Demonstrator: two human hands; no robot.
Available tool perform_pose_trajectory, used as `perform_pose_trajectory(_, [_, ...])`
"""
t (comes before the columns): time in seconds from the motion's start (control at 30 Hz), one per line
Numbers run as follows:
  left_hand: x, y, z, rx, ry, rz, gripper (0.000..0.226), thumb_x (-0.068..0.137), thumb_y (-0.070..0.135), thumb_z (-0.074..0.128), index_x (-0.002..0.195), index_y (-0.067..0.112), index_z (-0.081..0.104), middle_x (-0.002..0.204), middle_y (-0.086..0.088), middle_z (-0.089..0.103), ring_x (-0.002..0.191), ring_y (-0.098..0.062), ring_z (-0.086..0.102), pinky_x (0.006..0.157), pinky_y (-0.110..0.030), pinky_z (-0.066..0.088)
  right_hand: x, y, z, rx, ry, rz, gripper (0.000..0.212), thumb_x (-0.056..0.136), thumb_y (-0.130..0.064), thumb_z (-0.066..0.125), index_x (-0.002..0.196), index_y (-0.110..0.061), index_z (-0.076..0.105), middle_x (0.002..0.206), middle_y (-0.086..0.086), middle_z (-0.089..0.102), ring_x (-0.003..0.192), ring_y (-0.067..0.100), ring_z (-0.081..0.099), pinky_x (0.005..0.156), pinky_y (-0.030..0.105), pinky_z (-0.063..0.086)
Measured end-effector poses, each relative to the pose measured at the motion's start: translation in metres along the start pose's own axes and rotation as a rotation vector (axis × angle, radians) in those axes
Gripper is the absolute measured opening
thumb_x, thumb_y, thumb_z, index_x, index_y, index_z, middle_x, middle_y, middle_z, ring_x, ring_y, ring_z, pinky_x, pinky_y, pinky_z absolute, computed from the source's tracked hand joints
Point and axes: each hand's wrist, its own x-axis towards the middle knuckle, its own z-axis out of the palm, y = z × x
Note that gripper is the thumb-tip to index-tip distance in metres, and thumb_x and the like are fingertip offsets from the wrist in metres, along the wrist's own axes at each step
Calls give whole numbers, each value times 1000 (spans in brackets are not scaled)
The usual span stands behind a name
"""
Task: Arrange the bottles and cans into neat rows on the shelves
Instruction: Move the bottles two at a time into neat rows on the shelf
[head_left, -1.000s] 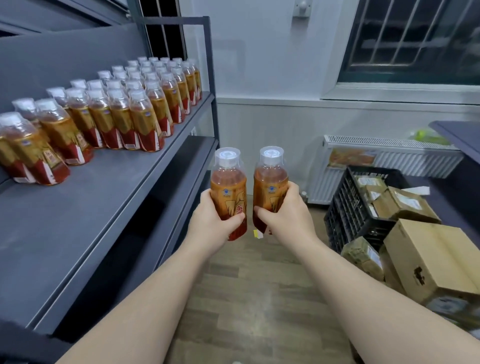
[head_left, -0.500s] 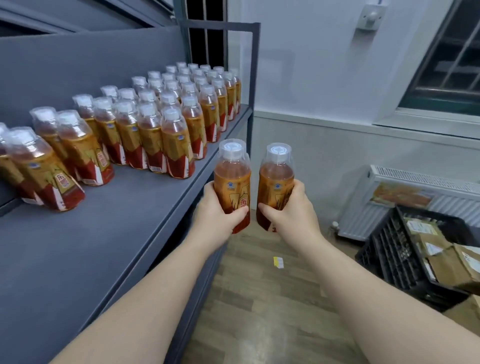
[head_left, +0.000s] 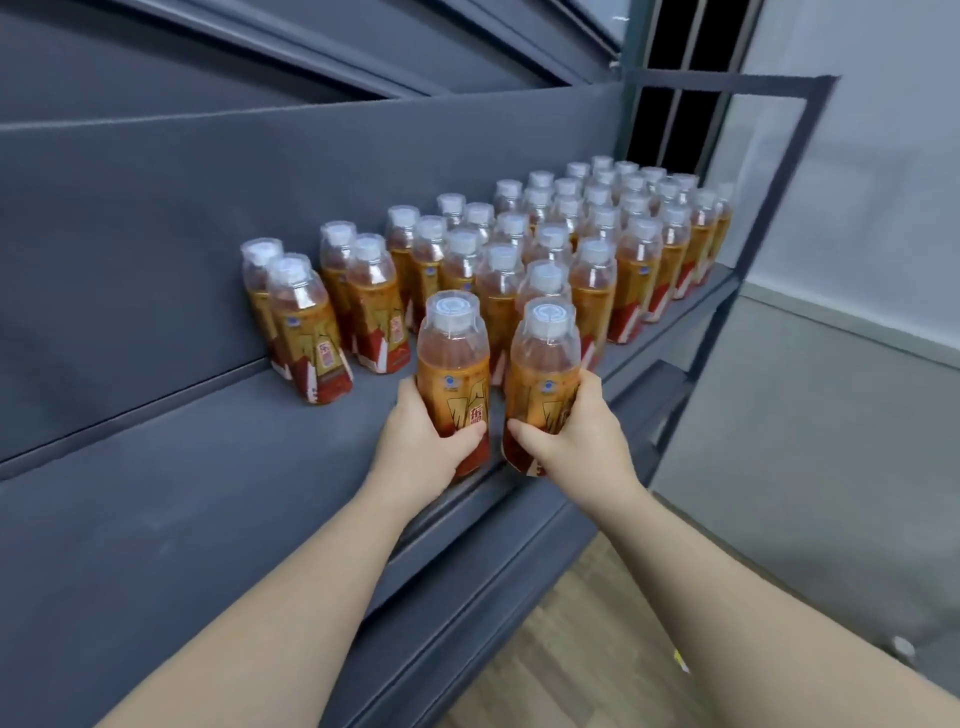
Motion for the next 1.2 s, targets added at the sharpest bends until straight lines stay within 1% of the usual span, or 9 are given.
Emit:
perform_pose_trajectory(0.13, [12, -3, -10, 14, 124, -73, 67, 81, 25, 81, 134, 19, 41, 121, 8, 54, 110, -11, 53, 92, -28, 43, 35, -7, 22, 27, -136, -100, 61, 78, -42, 80, 120, -33, 36, 106, -16, 56, 98, 9, 57, 82, 29, 50])
perform_pose_trajectory(0.27, [19, -6, -16, 30, 254, -131, 72, 82, 25, 81, 139, 19, 39, 127, 7, 56, 115, -13, 54, 94, -28, 44, 61, -13, 40, 71, -248, -173, 68, 78, -43, 81, 130, -26, 39, 104, -22, 56, 88, -3, 57, 81, 21, 49])
perform_pose_trajectory(0.4, [19, -14, -19, 32, 355, -222, 76, 82, 25, 81, 142, 17, 36, 129, 4, 58, 118, -17, 57, 98, -34, 49, 79, -14, 58, 60, -325, -214, 72, 78, -44, 81, 132, -26, 37, 113, -12, 57, 100, 11, 57, 88, 31, 51])
perform_pose_trajectory(0.5, [17, -23, -22, 33, 415, -281, 71, 81, 26, 81, 138, 17, 39, 124, 4, 59, 113, -17, 59, 91, -30, 48, 90, -14, 70, 79, -351, -217, 73, 78, -43, 81, 132, -26, 36, 115, -10, 58, 102, 12, 59, 87, 32, 52])
perform_pose_trajectory(0.67, [24, -29, -28, 20, 438, -309, 69, 84, 27, 79, 138, 19, 38, 123, 7, 56, 108, -11, 55, 87, -26, 44, 104, -16, 85, 101, -362, -214, 74, 78, -42, 81, 133, -27, 34, 117, -9, 58, 104, 13, 59, 90, 36, 54])
perform_pose_trajectory(0.8, [33, -31, -31, -4, 416, -303, 72, 86, 26, 77, 142, 20, 33, 125, 10, 52, 112, -10, 53, 88, -25, 44, 112, -18, 95, 111, -349, -205, 75, 79, -41, 81, 135, -25, 34, 115, -13, 54, 102, 12, 57, 90, 35, 53])
perform_pose_trajectory(0.93, [39, -34, -34, -27, 384, -293, 79, 88, 25, 76, 145, 23, 22, 133, 10, 48, 118, -9, 51, 92, -24, 43, 121, -20, 106, 109, -344, -210, 78, 79, -41, 81, 138, -24, 33, 123, -7, 56, 110, 18, 59, 93, 38, 53])
perform_pose_trajectory(1.03, [40, -38, -38, -17, 353, -299, 78, 88, 25, 75, 145, 23, 21, 135, 8, 48, 118, -9, 51, 91, -23, 42, 124, -21, 110, 114, -350, -214, 82, 79, -40, 82, 141, -23, 31, 124, -7, 55, 113, 18, 58, 93, 34, 52])
perform_pose_trajectory(1.2, [42, -44, -37, 103, 402, -280, 76, 88, 29, 75, 147, 26, 27, 142, 3, 41, 129, -14, 45, 103, -29, 40, 124, -17, 110, 85, -361, -236, 84, 81, -41, 80, 145, -26, 28, 129, -8, 55, 113, 16, 59, 87, 29, 49])
